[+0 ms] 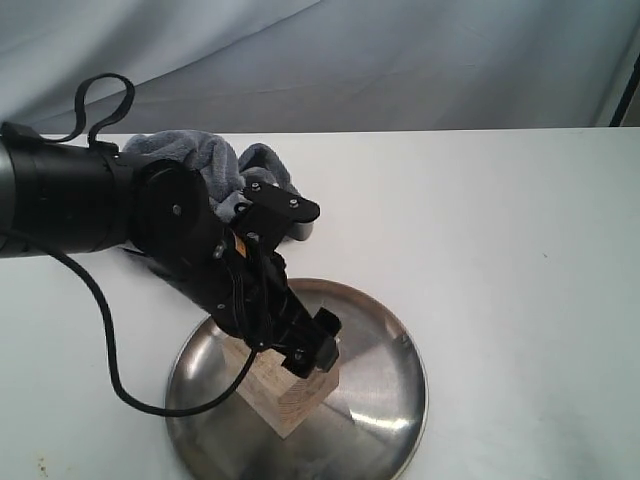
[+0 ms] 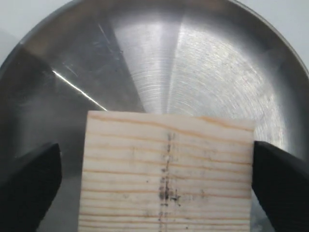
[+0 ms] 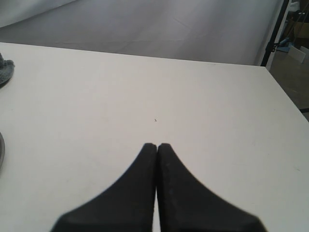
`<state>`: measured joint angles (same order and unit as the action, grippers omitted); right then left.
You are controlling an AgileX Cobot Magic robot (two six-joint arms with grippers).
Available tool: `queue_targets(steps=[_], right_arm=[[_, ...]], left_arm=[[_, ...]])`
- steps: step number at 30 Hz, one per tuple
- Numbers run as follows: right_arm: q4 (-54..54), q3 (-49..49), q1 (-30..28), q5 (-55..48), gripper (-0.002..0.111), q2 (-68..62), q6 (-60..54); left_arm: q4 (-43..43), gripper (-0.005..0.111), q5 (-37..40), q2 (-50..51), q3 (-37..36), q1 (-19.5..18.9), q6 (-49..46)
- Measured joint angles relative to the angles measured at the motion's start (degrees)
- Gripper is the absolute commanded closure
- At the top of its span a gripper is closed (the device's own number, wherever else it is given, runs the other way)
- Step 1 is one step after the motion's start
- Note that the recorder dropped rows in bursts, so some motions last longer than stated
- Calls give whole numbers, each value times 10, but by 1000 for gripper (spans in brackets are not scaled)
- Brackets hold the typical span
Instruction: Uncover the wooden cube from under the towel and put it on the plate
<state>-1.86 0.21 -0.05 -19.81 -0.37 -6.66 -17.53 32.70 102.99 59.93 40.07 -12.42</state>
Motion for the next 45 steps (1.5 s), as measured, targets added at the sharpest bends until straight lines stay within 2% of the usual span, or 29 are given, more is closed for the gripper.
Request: queue_targets(steps=[8, 22, 30, 33, 35, 39, 45], right_arm=[[0, 0, 0, 0, 108, 0, 0], [0, 0, 0, 0, 108, 0, 0], [0, 0, 0, 0, 108, 0, 0], [0, 0, 0, 0, 108, 0, 0], [0, 0, 0, 0, 108, 0, 0], [0, 0, 0, 0, 108, 0, 0], [0, 0, 0, 0, 108, 0, 0]], left_arm=[[29, 5, 3, -135, 0, 0, -10], [76, 5, 58, -494, 0, -1, -12], [78, 7, 73, -684, -55, -1, -12], [103, 20, 89, -746, -80, -1, 4], [134, 42, 109, -783, -97, -1, 27], [198, 108, 139, -846, -129, -1, 60], [225, 107, 142, -941, -169, -1, 69]])
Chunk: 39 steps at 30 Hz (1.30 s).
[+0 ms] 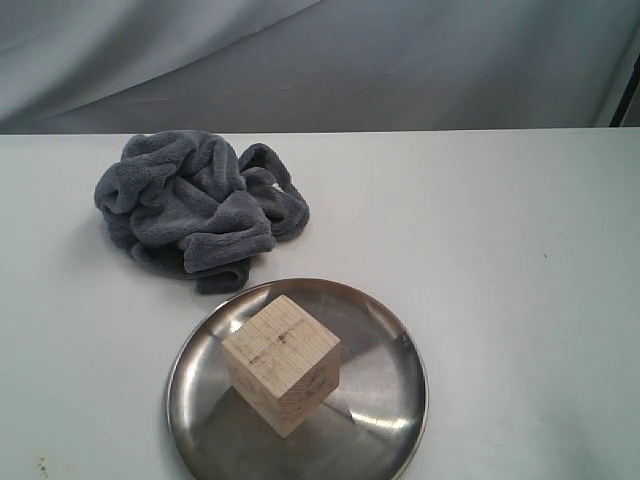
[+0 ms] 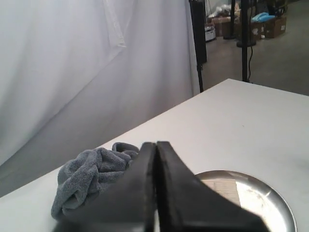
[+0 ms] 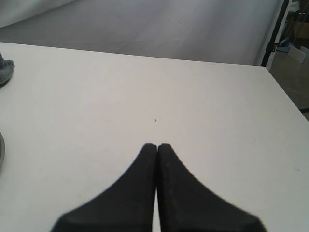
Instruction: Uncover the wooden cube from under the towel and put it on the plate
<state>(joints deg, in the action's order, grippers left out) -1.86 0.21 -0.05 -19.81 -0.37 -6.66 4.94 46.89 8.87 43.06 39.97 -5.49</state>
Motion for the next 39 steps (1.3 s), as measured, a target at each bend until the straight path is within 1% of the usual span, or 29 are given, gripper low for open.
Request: queue_targets(steps=[6, 10, 21, 25, 27, 29, 31, 33, 39], right_arm=[[0, 0, 0, 0, 108, 0, 0], [0, 0, 0, 0, 108, 0, 0], [0, 0, 0, 0, 108, 0, 0], [0, 0, 0, 0, 108, 0, 0], [0, 0, 0, 0, 108, 0, 0], [0, 0, 0, 0, 108, 0, 0], [0, 0, 0, 0, 108, 0, 0], [0, 0, 0, 0, 108, 0, 0], [0, 0, 0, 0, 108, 0, 0]], left_arm=[[1, 107, -1, -63, -13, 0, 3], [1, 107, -1, -85, -13, 0, 3], [1, 107, -1, -87, -13, 0, 6], [-17, 107, -2, -87, -15, 0, 31], [-30, 107, -16, -87, -28, 0, 47], [-35, 107, -47, -87, -50, -1, 55], [-41, 107, -88, -87, -87, -12, 62], [-49, 107, -140, -86, -132, -37, 63], [-75, 107, -284, -87, -261, -145, 64]])
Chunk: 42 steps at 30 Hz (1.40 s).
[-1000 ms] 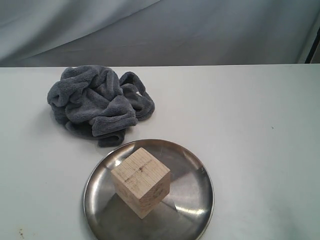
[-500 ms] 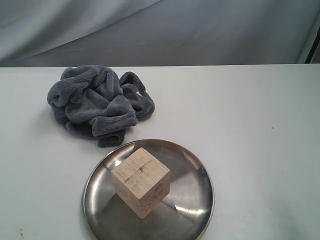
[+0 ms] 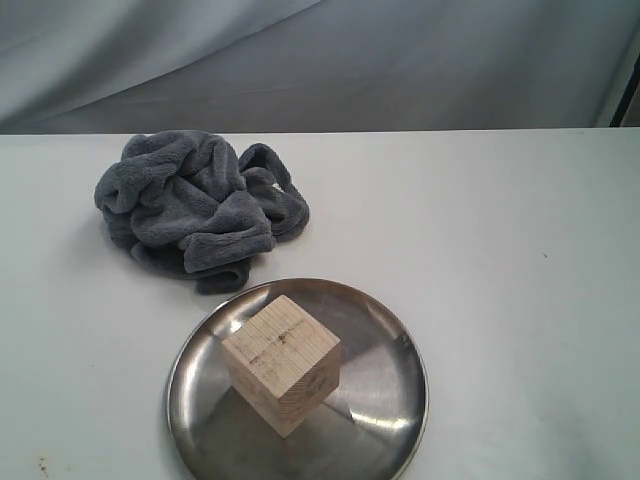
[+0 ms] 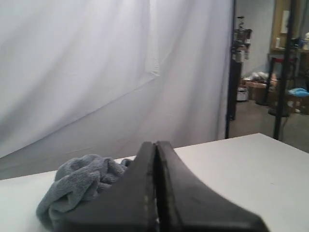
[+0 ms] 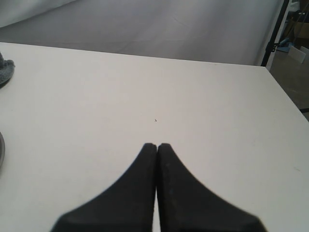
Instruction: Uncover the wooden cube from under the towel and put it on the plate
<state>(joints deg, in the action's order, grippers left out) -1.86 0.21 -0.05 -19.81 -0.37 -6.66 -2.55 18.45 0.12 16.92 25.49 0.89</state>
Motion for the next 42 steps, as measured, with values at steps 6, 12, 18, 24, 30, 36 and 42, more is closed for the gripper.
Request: queue_targets(steps=[6, 12, 18, 24, 30, 36, 42], right_arm=[[0, 0, 0, 0, 108, 0, 0], [0, 0, 0, 0, 108, 0, 0], [0, 0, 0, 0, 108, 0, 0], [0, 0, 0, 0, 108, 0, 0], [0, 0, 0, 0, 108, 0, 0], [0, 0, 0, 0, 108, 0, 0], [0, 0, 0, 0, 108, 0, 0]], left_arm=[[-5, 107, -86, 0, -84, -77, 0], [-5, 107, -99, 0, -100, -109, 0], [13, 107, -100, 0, -100, -139, 0], [25, 107, -68, 0, -100, -166, 0], [25, 107, -5, 0, -100, -206, 0], [30, 107, 27, 0, -100, -227, 0], [41, 107, 61, 0, -100, -231, 0]])
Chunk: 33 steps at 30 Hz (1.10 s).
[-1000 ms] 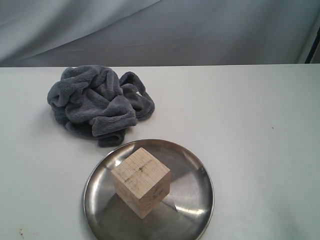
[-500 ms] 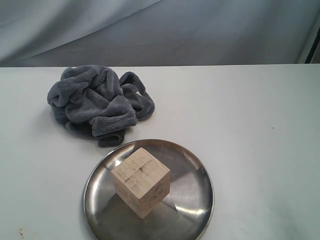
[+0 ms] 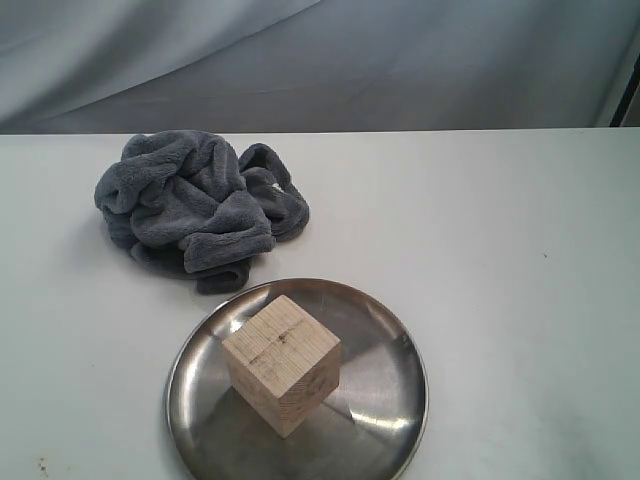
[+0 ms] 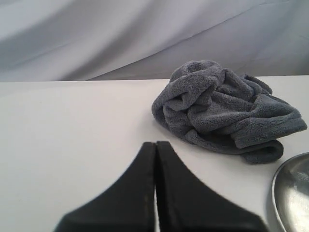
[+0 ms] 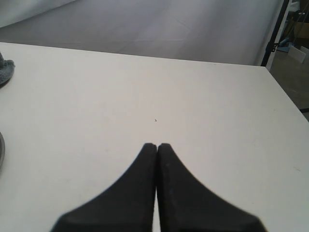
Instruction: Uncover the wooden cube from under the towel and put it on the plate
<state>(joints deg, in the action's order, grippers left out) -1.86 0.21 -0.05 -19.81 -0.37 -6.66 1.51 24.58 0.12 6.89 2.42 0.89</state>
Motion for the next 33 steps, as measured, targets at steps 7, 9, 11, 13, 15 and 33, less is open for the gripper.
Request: queue_targets(steps=[7, 9, 11, 13, 15, 33], right_arm=[[0, 0, 0, 0, 108, 0, 0], [0, 0, 0, 0, 108, 0, 0], [0, 0, 0, 0, 108, 0, 0], [0, 0, 0, 0, 108, 0, 0], [0, 0, 0, 0, 108, 0, 0], [0, 0, 0, 0, 108, 0, 0]], left_arm=[[4, 107, 6, 0, 0, 0, 0], [4, 107, -15, 0, -4, 0, 0], [2, 107, -70, 0, -24, 0, 0], [-11, 107, -116, 0, -52, 0, 0], [-15, 107, -119, 0, -65, 0, 0], [-2, 107, -92, 0, -66, 0, 0]])
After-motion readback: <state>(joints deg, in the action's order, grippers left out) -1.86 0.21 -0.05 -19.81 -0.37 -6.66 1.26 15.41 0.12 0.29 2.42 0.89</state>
